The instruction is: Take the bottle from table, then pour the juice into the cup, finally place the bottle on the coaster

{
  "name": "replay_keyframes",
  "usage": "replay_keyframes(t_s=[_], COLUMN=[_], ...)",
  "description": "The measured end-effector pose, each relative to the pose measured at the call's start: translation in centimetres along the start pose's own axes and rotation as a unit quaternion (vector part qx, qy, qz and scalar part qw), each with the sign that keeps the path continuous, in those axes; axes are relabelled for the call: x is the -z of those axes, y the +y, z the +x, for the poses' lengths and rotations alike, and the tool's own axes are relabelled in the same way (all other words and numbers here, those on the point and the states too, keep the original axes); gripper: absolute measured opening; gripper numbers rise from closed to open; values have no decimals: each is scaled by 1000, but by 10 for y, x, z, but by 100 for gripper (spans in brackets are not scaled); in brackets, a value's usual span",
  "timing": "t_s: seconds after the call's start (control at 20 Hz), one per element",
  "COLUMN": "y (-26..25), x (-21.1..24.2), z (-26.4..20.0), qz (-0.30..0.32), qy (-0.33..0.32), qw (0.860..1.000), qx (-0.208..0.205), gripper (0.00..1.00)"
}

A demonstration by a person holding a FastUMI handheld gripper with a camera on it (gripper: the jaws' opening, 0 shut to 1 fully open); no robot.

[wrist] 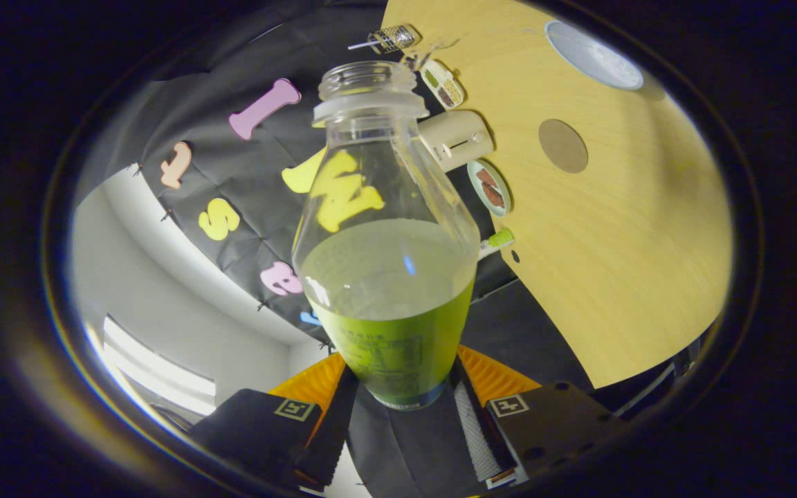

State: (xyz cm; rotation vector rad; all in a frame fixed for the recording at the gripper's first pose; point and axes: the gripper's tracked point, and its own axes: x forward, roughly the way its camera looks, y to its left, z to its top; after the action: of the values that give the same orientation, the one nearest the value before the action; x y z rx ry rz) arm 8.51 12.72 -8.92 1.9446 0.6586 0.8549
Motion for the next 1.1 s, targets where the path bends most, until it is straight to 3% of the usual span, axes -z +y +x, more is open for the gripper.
replay_keyframes(t_s=[1.1], y=[4], x=[-6], z=[3], qz=[35], qy=[-8], qw=[999], qx=[-23], gripper=[76])
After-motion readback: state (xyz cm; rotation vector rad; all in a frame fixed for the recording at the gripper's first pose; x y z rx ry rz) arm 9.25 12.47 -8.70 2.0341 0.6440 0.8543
